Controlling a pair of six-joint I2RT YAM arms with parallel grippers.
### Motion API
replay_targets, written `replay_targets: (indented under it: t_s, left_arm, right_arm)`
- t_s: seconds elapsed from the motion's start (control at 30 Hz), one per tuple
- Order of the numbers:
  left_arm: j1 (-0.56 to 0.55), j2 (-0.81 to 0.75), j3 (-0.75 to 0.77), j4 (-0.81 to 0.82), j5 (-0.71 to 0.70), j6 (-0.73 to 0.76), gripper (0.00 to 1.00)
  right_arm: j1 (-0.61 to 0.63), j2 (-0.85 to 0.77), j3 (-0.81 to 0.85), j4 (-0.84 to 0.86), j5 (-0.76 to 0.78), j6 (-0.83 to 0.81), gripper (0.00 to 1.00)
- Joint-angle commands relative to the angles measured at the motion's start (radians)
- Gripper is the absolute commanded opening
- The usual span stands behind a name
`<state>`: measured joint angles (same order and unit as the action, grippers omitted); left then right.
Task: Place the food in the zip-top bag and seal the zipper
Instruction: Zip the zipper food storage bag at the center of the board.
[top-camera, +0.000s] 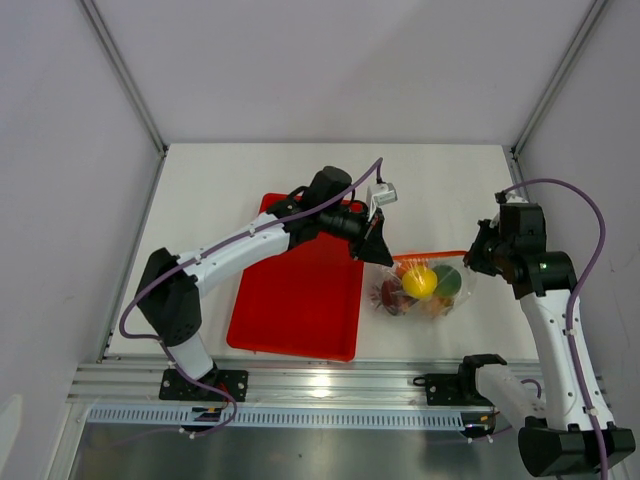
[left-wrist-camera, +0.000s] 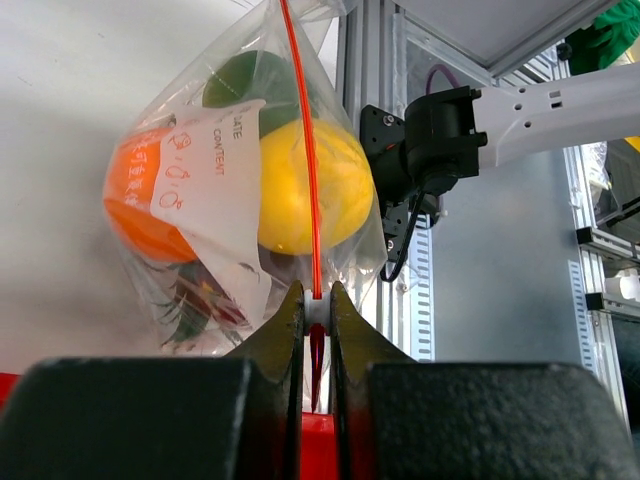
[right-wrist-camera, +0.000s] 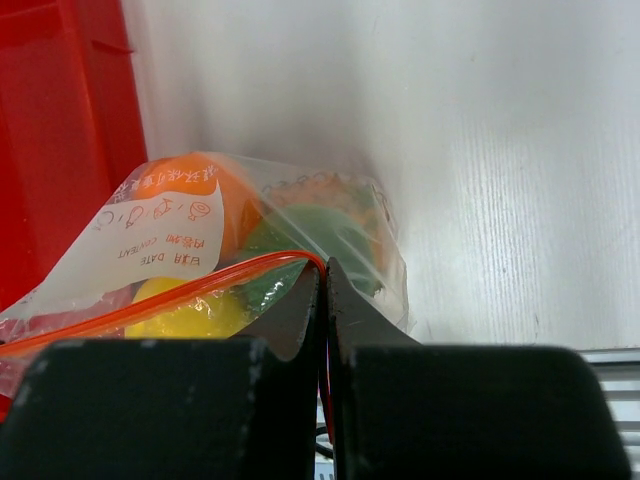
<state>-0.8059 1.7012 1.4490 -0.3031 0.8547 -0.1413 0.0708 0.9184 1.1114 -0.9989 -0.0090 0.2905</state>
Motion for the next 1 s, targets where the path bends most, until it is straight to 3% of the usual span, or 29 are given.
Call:
replay_targets:
  t_s: [0.0,0.43,0.53,0.67,0.77,0.83,0.9,0.93,0.97]
  left_arm:
    - [0.019,-0.069,-0.009,-0.027,0.006,-0.011,0.01]
    - [0.030,-0.089,-0.044,-0.011,-0.052,-0.041,0.01]
    - [0.031,-0.072,-0.026,-0.014,-0.063,-0.052,0.07]
    - [0.033,-0.045,0.013,-0.019,-0.094,-0.070,0.40]
    - [0.034,-0.034,0.054,-0.031,-0.135,-0.070,0.59]
    - [0.039,-0.034,0.088,-0.066,-0.228,-0.064,0.66]
    - [0.043,-0.064,0.094,-0.079,-0.358,-0.061,0.92]
    - [0.047,-0.083,0.085,-0.076,-0.409,-0.064,0.99]
    - [0.047,-0.106,0.076,-0.068,-0.458,-0.067,0.99]
  right_arm:
    - [-0.037,0.002,0.042,0.008,0.096,-0.030,0.00]
    - [-0.094,0.010,0.038,0.022,0.038,-0.053,0.00]
    - [-0.094,0.011,0.034,0.031,-0.009,-0.068,0.00]
    - [-0.091,0.019,0.028,0.043,-0.045,-0.073,0.00]
    - [-0.091,0.030,0.016,0.057,-0.069,-0.073,0.00]
    - [-0.091,0.036,0.011,0.063,-0.078,-0.071,0.00]
    - [-0.091,0.040,0.010,0.072,-0.083,-0.071,0.00]
    - [-0.092,0.048,0.013,0.074,-0.083,-0.070,0.00]
    - [-0.092,0.054,0.013,0.078,-0.082,-0.070,0.00]
